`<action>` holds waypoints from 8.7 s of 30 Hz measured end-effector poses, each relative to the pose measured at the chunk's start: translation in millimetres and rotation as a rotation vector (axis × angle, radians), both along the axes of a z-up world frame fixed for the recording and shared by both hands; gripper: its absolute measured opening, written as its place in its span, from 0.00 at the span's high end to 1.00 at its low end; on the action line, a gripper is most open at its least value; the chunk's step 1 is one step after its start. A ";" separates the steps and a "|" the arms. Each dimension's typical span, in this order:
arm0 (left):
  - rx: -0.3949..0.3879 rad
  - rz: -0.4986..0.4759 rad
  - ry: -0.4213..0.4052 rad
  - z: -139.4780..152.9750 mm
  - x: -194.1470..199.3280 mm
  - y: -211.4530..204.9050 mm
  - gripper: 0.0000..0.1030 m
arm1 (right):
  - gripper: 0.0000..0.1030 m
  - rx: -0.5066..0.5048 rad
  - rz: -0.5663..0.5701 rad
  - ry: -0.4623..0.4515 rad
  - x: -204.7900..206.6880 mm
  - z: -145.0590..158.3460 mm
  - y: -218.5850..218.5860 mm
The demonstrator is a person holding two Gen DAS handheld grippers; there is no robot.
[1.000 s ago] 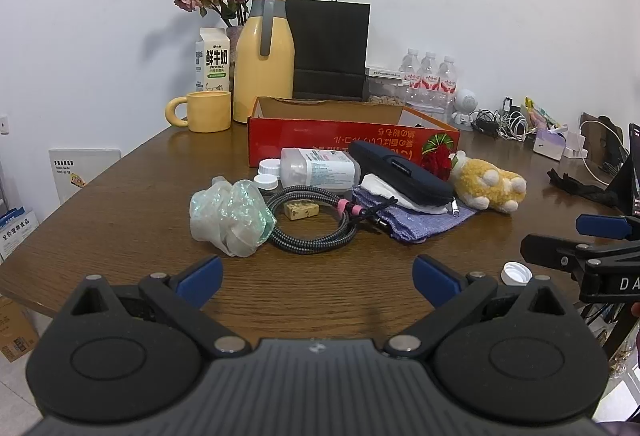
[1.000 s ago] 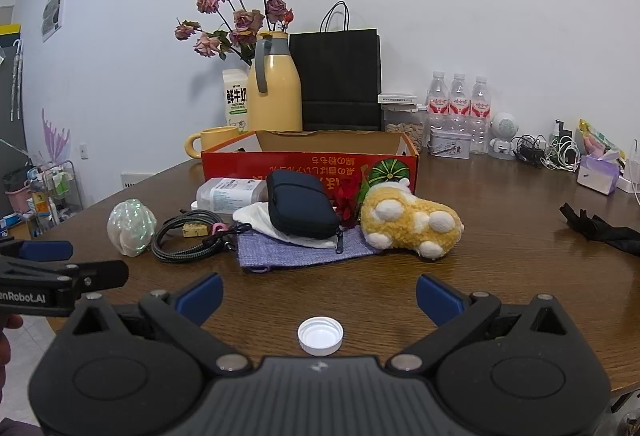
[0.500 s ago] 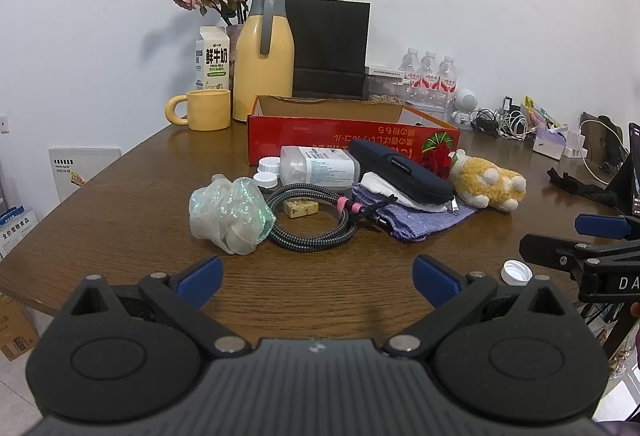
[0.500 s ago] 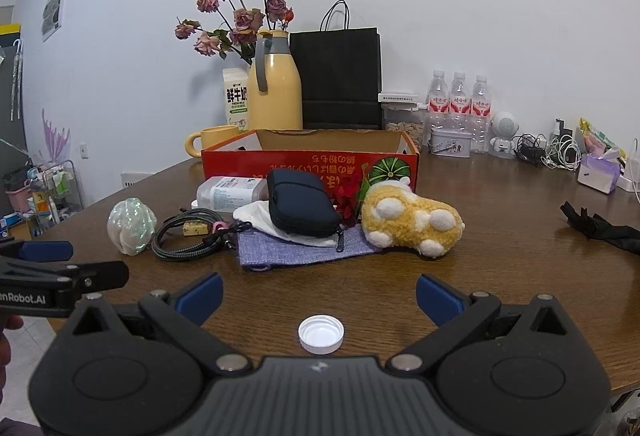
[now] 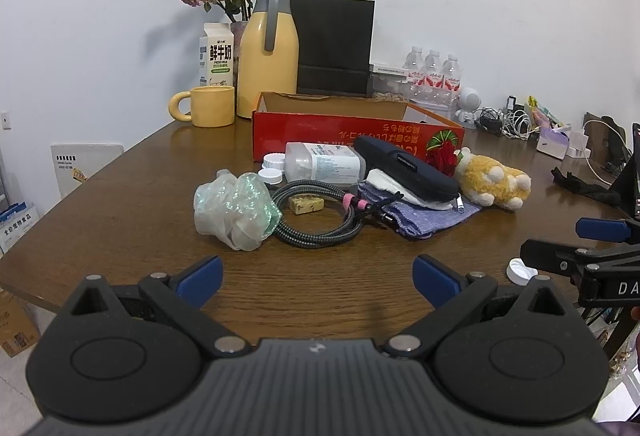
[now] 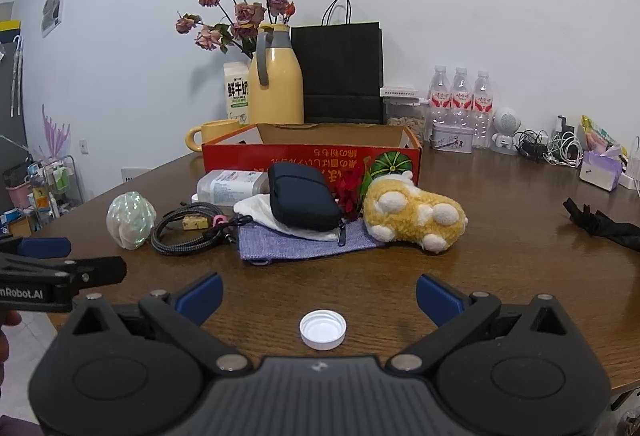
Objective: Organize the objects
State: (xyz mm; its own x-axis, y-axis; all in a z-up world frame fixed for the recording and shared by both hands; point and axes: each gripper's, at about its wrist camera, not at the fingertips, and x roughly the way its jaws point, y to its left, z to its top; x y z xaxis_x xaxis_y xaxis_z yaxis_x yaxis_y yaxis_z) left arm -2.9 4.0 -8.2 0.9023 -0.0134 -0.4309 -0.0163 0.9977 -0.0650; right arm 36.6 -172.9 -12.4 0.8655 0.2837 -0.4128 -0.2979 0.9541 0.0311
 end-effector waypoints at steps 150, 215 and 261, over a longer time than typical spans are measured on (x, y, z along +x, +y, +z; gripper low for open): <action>0.027 0.094 -0.066 43.9 148.0 14.8 0.00 | 0.00 -0.053 -0.031 -0.067 122.4 26.5 -28.3; 0.100 0.111 0.247 1.6 231.0 -21.1 0.00 | 0.13 0.158 -0.113 -0.079 156.5 7.3 -67.8; -0.012 0.028 -0.128 88.8 242.8 -6.1 0.19 | 0.13 0.130 -0.046 -0.283 199.5 73.6 -10.4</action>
State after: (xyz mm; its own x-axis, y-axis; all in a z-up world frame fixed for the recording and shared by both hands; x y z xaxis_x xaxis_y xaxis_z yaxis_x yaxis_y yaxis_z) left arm 239.9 -2.0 80.6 0.9500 0.0084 -0.3120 -0.0353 0.9961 -0.0807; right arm 236.1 -183.3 61.2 0.9540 0.2761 -0.1168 -0.2686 0.9603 0.0759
